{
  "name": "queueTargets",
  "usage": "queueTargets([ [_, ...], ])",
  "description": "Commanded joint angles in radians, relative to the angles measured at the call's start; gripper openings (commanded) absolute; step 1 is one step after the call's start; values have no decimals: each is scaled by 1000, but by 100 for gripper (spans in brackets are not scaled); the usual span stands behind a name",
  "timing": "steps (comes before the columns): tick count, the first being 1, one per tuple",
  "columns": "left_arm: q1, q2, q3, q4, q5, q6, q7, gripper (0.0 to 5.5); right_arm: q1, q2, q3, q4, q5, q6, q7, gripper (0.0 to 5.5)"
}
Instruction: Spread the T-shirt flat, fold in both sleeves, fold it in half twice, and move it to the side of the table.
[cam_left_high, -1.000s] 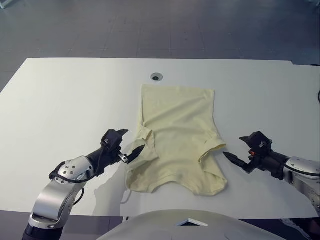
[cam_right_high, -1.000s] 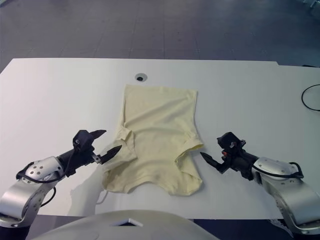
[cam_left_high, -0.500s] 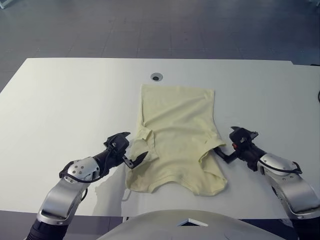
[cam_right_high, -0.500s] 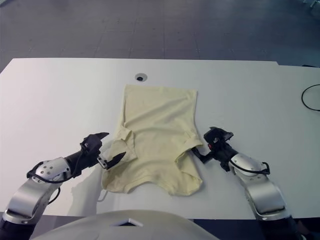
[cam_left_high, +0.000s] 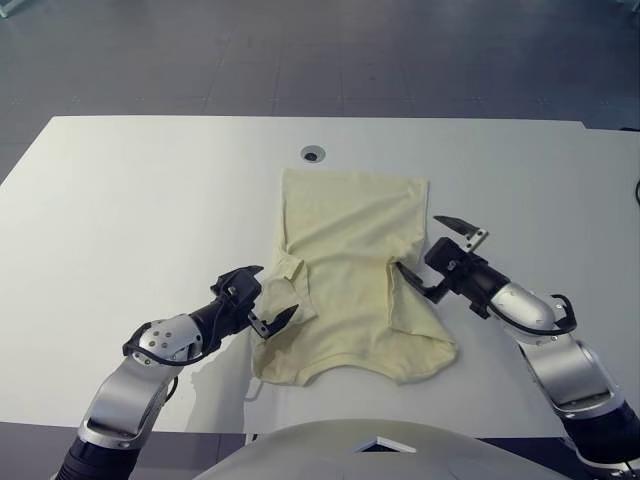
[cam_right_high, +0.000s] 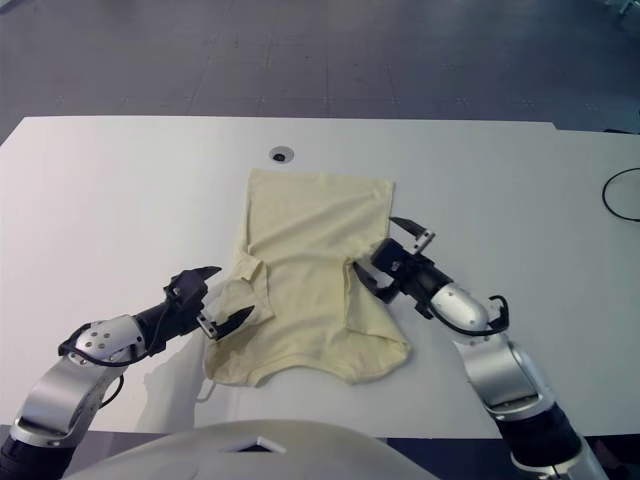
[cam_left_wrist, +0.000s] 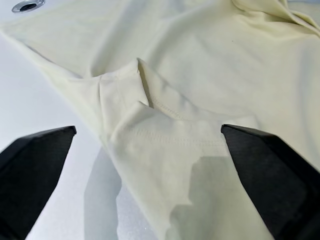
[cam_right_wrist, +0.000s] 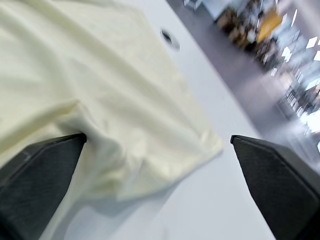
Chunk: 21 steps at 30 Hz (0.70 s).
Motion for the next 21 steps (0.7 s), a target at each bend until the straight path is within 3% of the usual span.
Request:
queueTargets([
  [1,-5,-2,-10,5,15,-4,-3,540,1,-26,19,1,-78,-24,31,538],
  [12,34,29,47,-37,1,-18,-17,540,265,-60,-288,-165,139,108,203,538],
  [15,24,31,65,-25,3,-24,-25,540,378,-101,-297,-160,112,77,240,538],
  [21,25,35,76,-46,16,-36,-27,540,471,-140,-211,-93,2,15,248,538],
])
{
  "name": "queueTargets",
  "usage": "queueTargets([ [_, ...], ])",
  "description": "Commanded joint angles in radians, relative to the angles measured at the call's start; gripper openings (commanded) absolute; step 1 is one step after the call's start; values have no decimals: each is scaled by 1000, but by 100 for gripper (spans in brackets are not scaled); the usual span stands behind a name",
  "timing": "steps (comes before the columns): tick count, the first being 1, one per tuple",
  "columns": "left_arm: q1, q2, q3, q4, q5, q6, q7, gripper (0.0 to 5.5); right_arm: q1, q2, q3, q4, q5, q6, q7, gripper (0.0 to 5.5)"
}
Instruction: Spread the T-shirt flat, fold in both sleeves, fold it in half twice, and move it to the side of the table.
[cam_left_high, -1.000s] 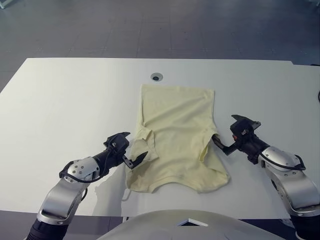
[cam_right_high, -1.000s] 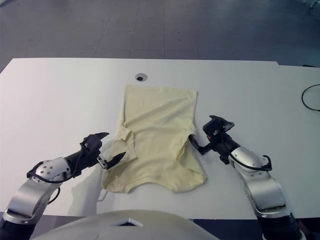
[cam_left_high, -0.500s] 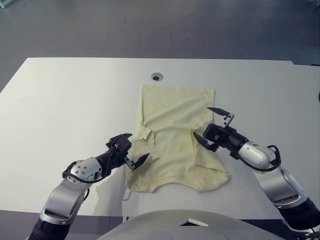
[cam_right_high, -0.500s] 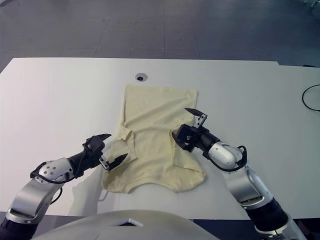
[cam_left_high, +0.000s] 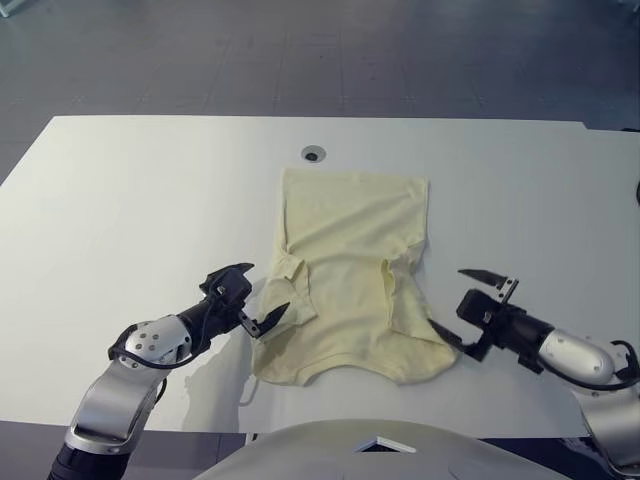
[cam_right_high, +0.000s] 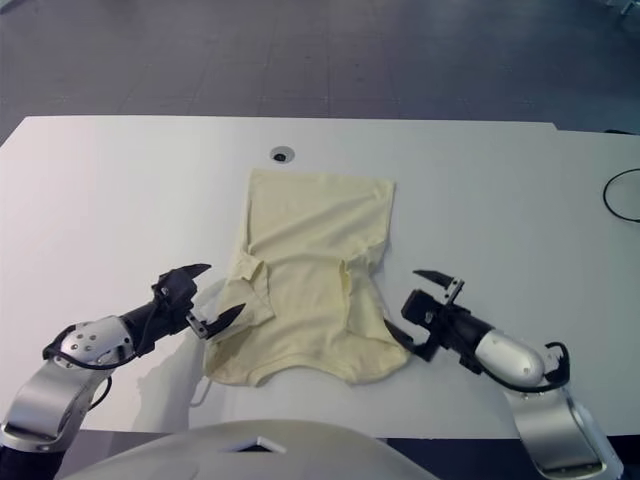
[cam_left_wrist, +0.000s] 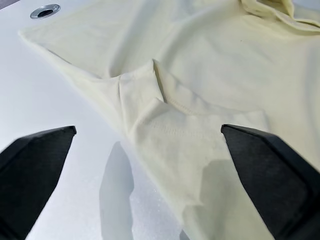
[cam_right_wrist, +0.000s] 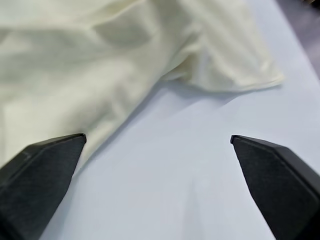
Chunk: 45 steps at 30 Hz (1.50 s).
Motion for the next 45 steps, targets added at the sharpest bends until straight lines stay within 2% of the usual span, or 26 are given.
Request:
queueTargets([
  [1,-7,27,25,-27,10,-23,-16,540,63,-18,53,19,-50,0,19,538],
  [6,7,49,80,-38,2,-55,-35,540,98,11,26,-87,37,35,48,538],
  [14,80,111,233,-26,-12,-184,-126,540,25,30,-159,-161,180,97,74,538],
  [18,135,161,305,66,35,-428,-229,540,70,3,-233,-98,144,-127,104,538],
  [21,181,239,320,205,96,-711,-348,540,158,-30,-272,11,78,-387,140,538],
  [23,189,272,312,291,126,-868,-394,540,214,-45,-287,96,50,-538,160,538],
  [27,167,272,265,369,163,-1041,-400,540,246,-48,-282,210,14,-754,158,538],
  [36,133,256,124,456,274,-1210,-362,540,230,-30,-186,292,-86,-936,128,538],
  [44,23,243,14,523,343,-1259,-302,429,169,-41,-61,351,-141,-1009,106,540],
  [45,13,244,2,527,346,-1265,-296,412,167,-45,-49,357,-145,-1021,104,524],
])
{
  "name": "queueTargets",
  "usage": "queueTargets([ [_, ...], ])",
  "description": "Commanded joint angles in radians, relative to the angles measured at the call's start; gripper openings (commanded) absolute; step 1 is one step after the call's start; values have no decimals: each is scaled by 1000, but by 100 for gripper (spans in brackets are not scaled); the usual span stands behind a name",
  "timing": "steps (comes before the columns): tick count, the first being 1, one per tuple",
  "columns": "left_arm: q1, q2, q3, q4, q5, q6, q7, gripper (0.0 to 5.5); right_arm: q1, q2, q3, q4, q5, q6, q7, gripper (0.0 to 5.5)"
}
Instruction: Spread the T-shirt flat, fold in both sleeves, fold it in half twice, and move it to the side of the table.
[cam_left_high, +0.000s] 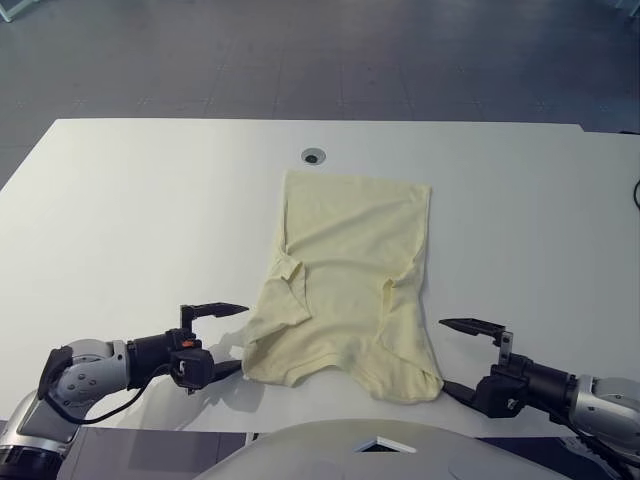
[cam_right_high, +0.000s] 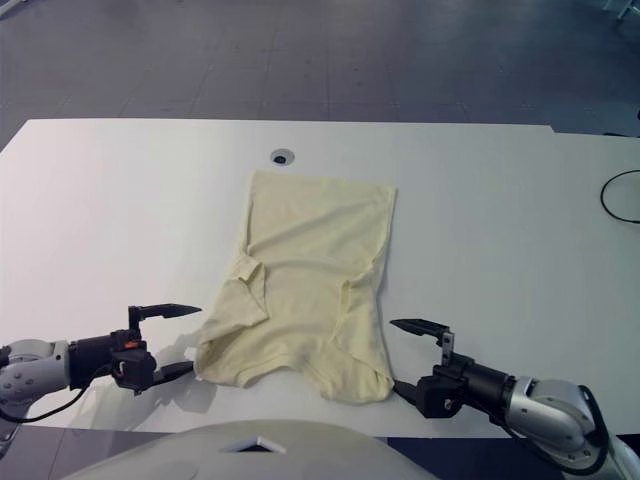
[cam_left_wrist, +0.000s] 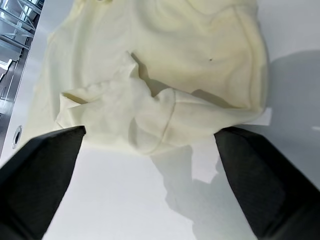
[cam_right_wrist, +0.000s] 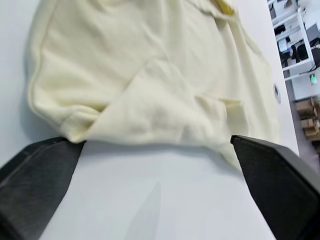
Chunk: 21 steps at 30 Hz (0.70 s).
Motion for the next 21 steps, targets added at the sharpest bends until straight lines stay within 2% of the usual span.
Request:
queueTargets([
  [1,-41,-2,-54,25,34,-10,17,394,-6,-21,66,44,-56,-17,17,510],
  [11,-54,36,-104,43,43,-55,42,237,-61,-48,137,56,-59,40,26,358],
  [21,-57,61,-161,64,98,-121,57,44,-60,-91,153,14,6,156,75,166],
])
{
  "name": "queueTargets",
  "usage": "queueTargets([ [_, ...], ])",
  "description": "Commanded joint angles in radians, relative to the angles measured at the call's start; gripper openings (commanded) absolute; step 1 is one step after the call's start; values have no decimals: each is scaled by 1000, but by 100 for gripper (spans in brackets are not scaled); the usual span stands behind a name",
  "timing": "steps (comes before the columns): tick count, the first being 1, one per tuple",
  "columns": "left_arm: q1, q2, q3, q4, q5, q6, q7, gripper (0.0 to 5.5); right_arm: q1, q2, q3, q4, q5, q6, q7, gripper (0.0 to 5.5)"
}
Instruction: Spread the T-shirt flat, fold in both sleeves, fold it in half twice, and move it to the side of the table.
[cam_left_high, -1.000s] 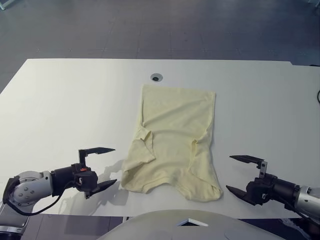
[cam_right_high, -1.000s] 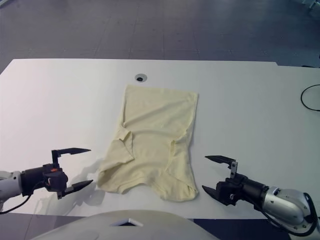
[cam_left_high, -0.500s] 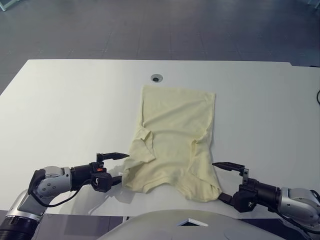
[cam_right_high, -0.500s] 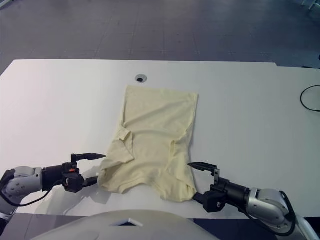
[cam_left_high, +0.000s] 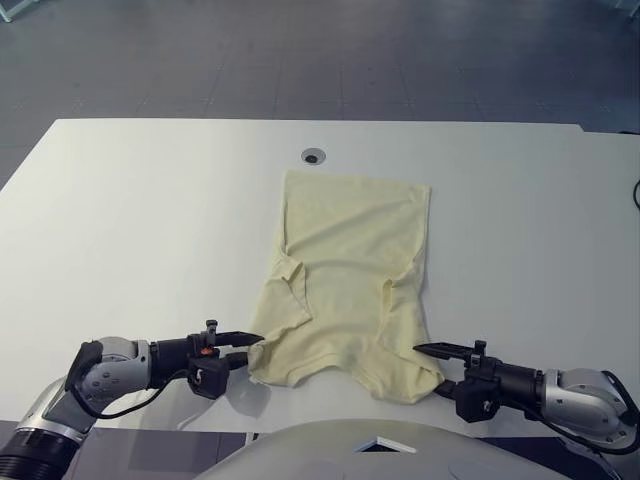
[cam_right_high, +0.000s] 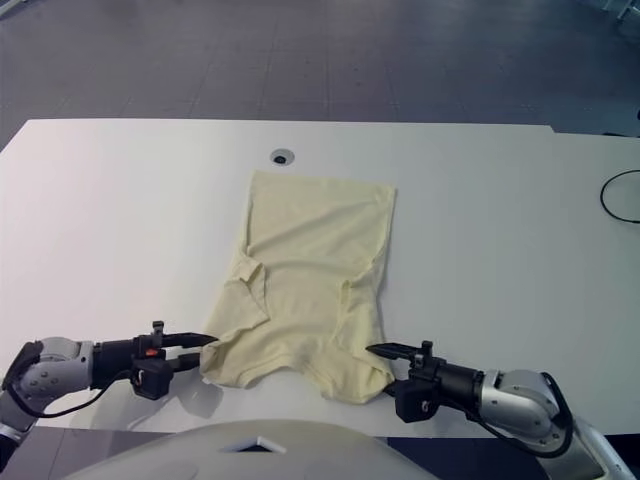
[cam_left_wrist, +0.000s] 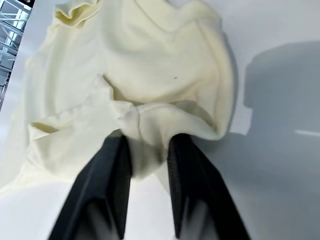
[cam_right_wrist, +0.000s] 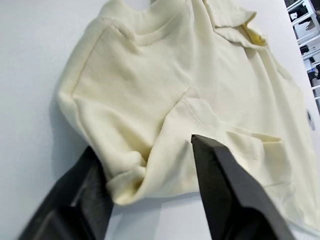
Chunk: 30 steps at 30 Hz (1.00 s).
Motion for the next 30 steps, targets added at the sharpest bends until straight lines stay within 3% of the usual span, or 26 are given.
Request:
queueTargets([
  [1,-6,36,-20,16,31,-37,8,25,13,-39,3,20,-12,55,38,147],
  [5,-7,62,-21,28,7,-46,16,0,6,-54,7,39,28,77,61,90],
  [10,15,110,-36,-29,-121,24,-19,0,-14,-88,1,-30,258,270,174,9],
  [19,137,267,-13,-364,-496,382,-150,0,-73,-236,-56,-235,617,720,406,3],
  [24,290,383,134,-516,-685,561,-250,0,-103,-304,-132,-211,736,861,516,3],
  [30,439,390,375,-676,-894,794,-365,0,-178,-324,-222,-206,917,1047,588,3],
])
